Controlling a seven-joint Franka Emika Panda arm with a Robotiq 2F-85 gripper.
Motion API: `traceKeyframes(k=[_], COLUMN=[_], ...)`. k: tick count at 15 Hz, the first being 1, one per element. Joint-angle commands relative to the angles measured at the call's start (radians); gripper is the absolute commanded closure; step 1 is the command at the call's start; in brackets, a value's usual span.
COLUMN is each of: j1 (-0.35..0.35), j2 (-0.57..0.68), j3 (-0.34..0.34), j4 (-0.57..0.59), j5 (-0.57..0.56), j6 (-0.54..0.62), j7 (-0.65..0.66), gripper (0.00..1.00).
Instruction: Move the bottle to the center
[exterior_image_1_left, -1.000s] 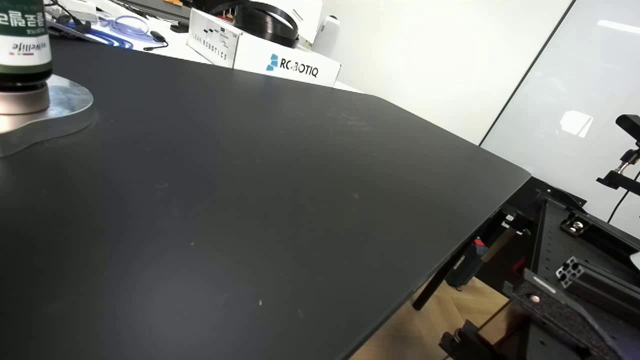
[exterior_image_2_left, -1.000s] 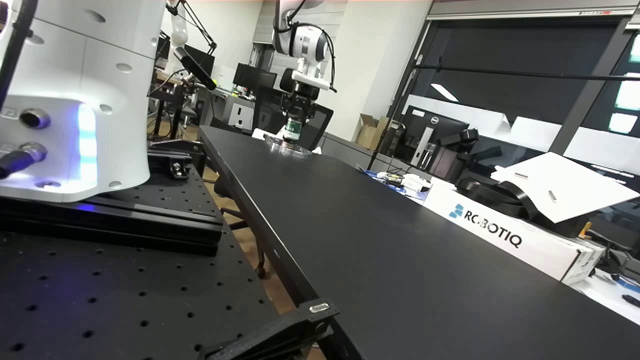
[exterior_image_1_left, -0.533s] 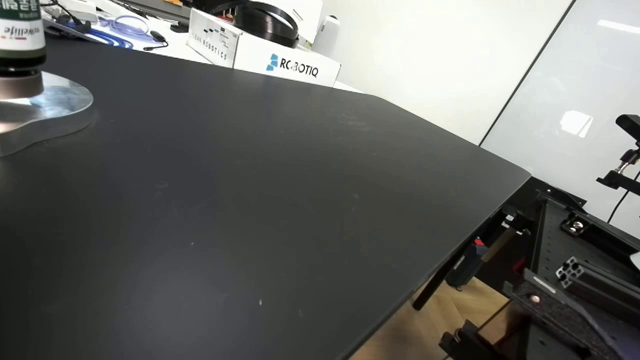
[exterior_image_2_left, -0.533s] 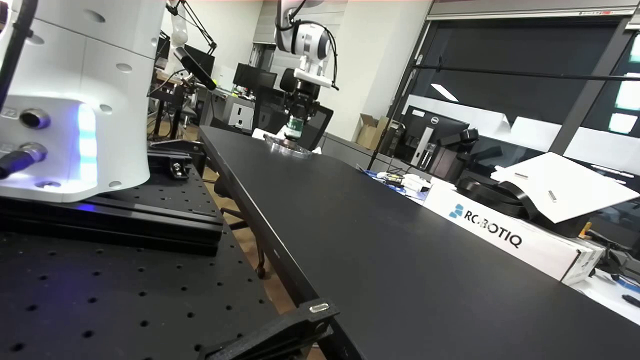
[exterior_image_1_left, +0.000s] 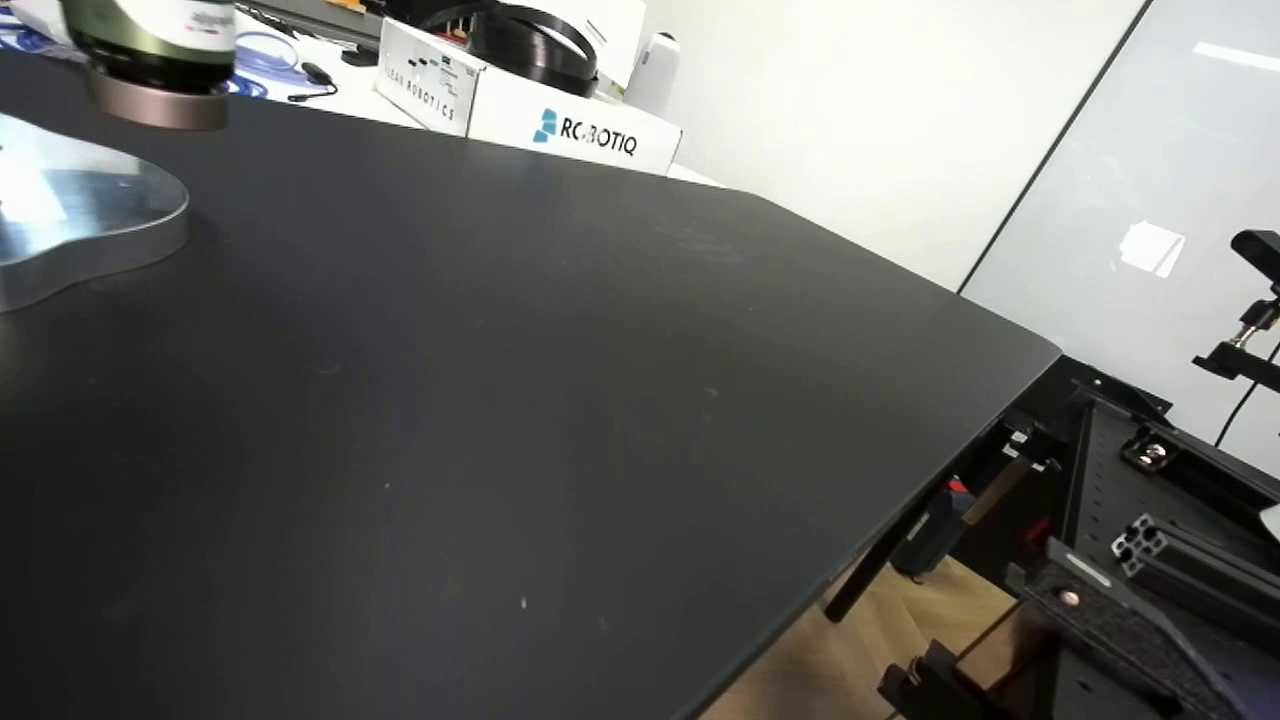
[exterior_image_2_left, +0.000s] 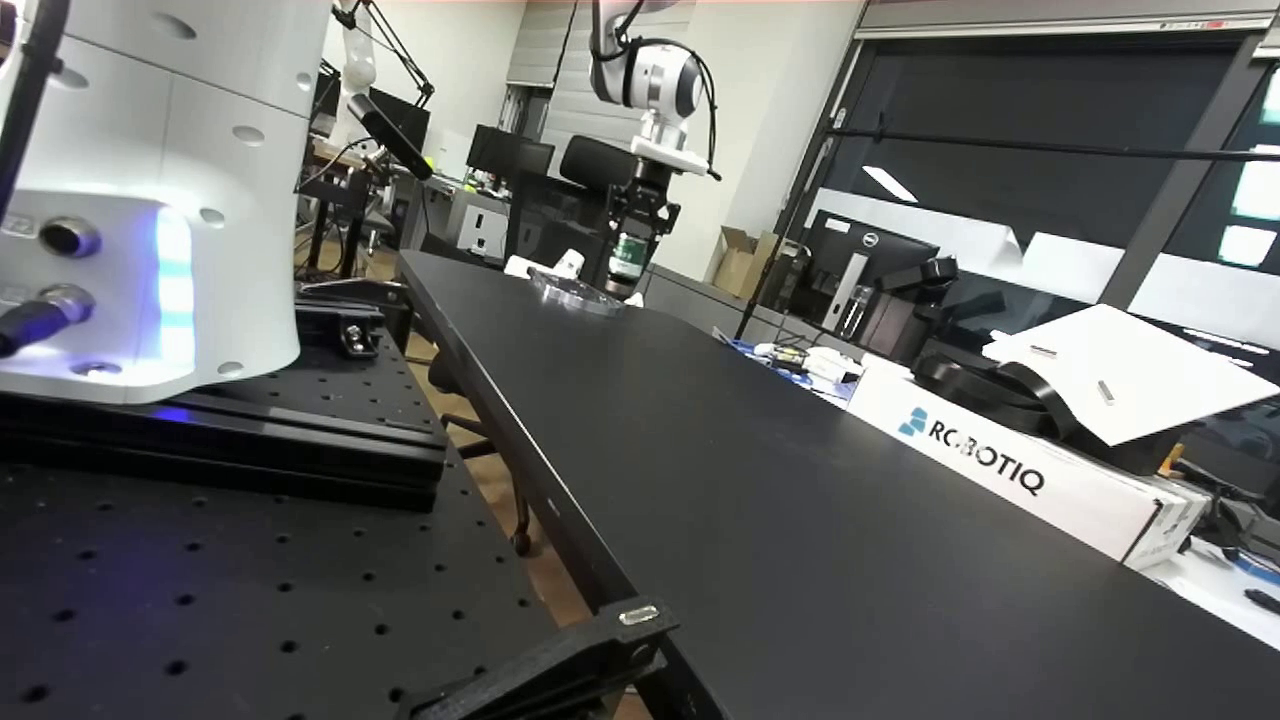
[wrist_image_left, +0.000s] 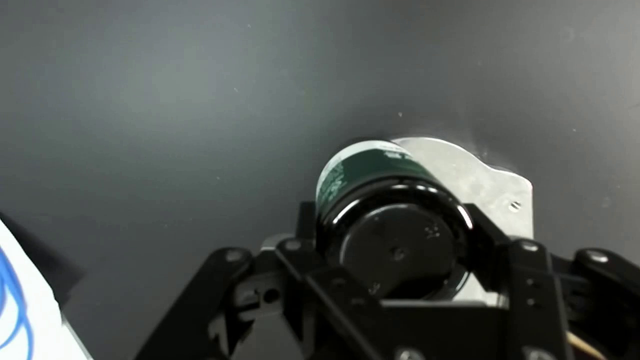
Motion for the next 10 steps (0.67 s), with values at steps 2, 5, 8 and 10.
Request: traceKeyframes(k=[2,5,8,10], j1=[-0.107,-0.178,-0.233,-0.263], j2=[-0.005,-0.012,-0.057,-0.116], j3=[-0.005,-0.008,-0.005,-0.003], j4=[0.017,0.002,-0.074,-0.173], j5=[0.016,0.010,0.005,-0.003], j6=[-0.052,-0.064,-0.055,-0.026], j7=[-0.099,-0.161,-0.204,-0.227], gripper=[0.55,0.55,0.55,0.55])
